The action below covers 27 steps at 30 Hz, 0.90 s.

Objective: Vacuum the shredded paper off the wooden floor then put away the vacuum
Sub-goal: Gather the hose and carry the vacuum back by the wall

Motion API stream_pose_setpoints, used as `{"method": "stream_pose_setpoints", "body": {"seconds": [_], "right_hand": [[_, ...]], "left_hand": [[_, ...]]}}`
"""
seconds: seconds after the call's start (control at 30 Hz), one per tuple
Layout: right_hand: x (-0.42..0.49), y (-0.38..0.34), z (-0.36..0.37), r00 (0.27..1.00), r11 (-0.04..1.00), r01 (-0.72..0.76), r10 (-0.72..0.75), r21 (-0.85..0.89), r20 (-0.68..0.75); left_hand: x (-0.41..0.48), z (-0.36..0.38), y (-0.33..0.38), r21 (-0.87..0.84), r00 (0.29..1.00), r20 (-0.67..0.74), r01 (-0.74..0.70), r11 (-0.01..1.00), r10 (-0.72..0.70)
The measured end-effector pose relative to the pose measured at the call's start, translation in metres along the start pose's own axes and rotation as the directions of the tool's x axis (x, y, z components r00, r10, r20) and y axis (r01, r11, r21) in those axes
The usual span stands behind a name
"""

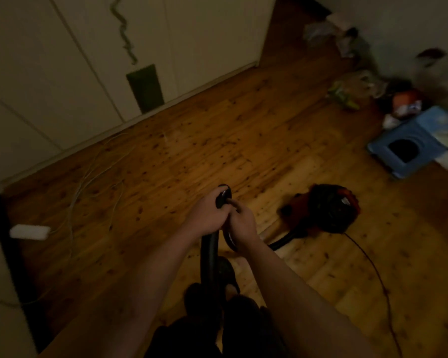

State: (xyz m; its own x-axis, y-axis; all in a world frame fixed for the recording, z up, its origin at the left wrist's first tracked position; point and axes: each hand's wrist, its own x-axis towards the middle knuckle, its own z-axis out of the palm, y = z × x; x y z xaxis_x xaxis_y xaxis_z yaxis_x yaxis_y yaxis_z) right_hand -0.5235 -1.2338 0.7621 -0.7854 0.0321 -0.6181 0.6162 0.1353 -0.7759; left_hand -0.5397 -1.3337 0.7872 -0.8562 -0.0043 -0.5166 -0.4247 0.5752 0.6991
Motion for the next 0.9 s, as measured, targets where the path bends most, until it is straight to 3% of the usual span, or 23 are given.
{"method": "stream_pose_setpoints", "body": {"seconds": [0.1,0.2,0.33,0.43,0.53,0.67,0.73,0.8,0.9], "right_hand": [[-0.031,-0.019,-0.020,0.988,0.960,-0.114,0.082,0.254,0.134],[-0.048,-0.032,-0.038,0.966,0.941,-0.197,0.138,0.276,0.217],[-0.055,-0.042,-0.071,0.963,0.973,-0.193,0.162,0.129,0.217],[-0.063,-0.044,-0.110,0.960,0.980,-0.194,0.197,-0.038,0.200],[-0.072,-0.041,-0.150,0.950,0.964,-0.126,0.186,-0.236,0.251],[-0.084,-0.038,-0.212,0.938,0.888,0.033,0.131,-0.459,0.321],[-0.089,-0.039,-0.236,0.933,0.844,0.079,0.125,-0.530,0.337],[-0.096,-0.042,-0.262,0.937,0.797,0.128,0.097,-0.590,0.335],[-0.104,-0.038,-0.312,0.950,0.712,0.202,0.025,-0.672,0.311]], "left_hand": [[-0.006,0.011,0.014,-0.035,0.999,0.021,-0.042,0.998,0.043],[-0.012,0.021,0.025,0.005,0.989,0.102,-0.104,0.995,0.103],[-0.024,0.032,0.042,0.137,0.924,0.305,-0.284,0.949,0.232],[-0.029,0.038,0.052,0.152,0.825,0.466,-0.431,0.889,0.320],[-0.032,0.049,0.060,0.261,0.719,0.578,-0.611,0.747,0.386],[-0.045,0.081,0.095,0.600,0.746,0.511,-0.665,0.444,0.426],[-0.053,0.102,0.113,0.658,0.707,0.482,-0.682,0.319,0.517],[-0.055,0.126,0.124,0.637,0.688,0.473,-0.698,0.327,0.550],[-0.056,0.167,0.144,0.542,0.684,0.487,-0.724,0.426,0.543]]}}
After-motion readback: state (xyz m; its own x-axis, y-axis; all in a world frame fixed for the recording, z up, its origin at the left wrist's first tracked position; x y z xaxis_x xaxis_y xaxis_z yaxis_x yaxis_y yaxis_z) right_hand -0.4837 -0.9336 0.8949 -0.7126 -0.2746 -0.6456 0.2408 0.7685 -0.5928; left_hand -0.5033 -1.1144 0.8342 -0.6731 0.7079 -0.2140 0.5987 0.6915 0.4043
